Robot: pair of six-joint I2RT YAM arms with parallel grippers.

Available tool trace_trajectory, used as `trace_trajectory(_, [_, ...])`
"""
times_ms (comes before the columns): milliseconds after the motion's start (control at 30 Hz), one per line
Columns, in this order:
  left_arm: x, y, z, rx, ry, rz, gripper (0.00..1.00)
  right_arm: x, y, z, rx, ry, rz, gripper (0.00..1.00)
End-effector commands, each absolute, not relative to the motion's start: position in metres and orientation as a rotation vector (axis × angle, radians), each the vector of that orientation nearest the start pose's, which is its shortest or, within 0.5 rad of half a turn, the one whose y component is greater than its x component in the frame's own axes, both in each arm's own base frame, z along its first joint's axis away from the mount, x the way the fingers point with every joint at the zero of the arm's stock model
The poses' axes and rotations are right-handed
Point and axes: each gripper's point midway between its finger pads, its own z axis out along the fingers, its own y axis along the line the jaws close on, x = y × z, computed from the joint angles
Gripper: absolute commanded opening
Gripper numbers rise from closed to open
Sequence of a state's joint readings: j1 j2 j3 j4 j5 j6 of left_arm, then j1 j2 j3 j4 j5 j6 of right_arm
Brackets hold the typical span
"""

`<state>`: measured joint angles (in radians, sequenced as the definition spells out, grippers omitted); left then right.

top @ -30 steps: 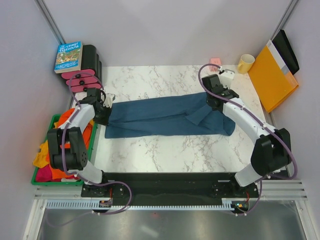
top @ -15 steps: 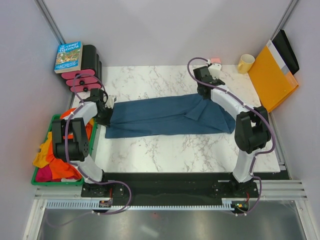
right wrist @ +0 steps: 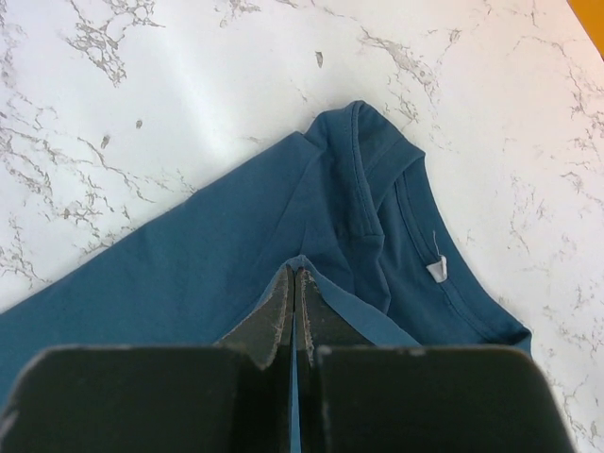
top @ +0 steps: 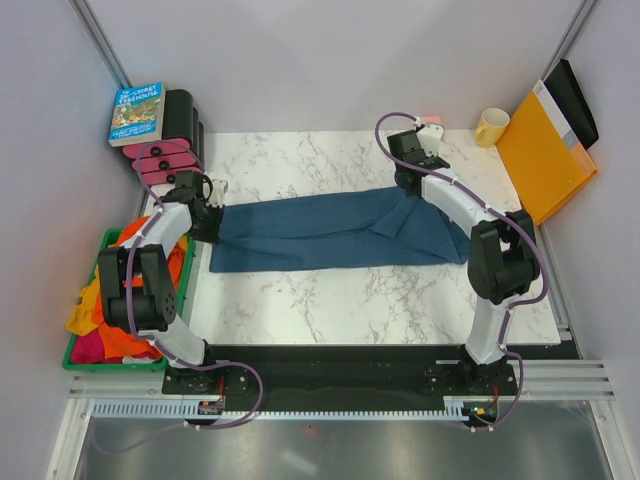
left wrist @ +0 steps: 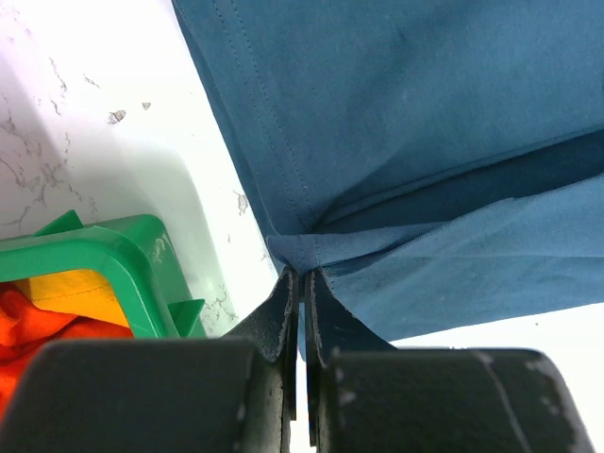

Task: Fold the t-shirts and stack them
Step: Fold the other side of the tshirt into a rectangle

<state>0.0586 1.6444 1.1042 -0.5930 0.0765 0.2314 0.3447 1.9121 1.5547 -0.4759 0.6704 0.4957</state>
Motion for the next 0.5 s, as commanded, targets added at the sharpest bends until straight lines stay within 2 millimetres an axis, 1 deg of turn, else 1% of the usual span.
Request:
trace_trajectory(0, [0.369,0.021,0.077,0.181,2.609,0.024,0.02,0.496,0.073,0.173,0.488,2.079,-0.315,0.0])
trace_trajectory(67, [0.371,0.022,0.076,0.18,2.603,0.029,0.02,0.498,0.071,0.17,0.493,2.079,-0.318,0.0])
trace_trajectory(167, [0.371,0.025,0.066,0.172,2.633,0.045,0.02,0.501,0.067,0.164,0.501,2.084,-0.324,0.0])
trace_trajectory(200, [0.371,0.027,0.06,0.174,2.65,0.053,0.02,0.502,0.066,0.158,0.503,2.093,-0.332,0.0])
trace_trajectory(267, [0.372,0.028,0.054,0.17,2.665,0.062,0.02,0.504,0.063,0.153,0.51,2.099,-0.341,0.0])
trace_trajectory(300, [0.372,0.029,0.049,0.17,2.676,0.071,0.02,0.504,0.061,0.147,0.513,2.108,-0.349,0.0])
trace_trajectory(333, [0.372,0.03,0.046,0.172,2.686,0.074,0.02,0.505,0.056,0.144,0.521,2.113,-0.359,0.0])
trace_trajectory(467, [0.372,0.03,0.039,0.184,2.703,0.072,0.02,0.508,0.053,0.134,0.524,2.127,-0.37,0.0])
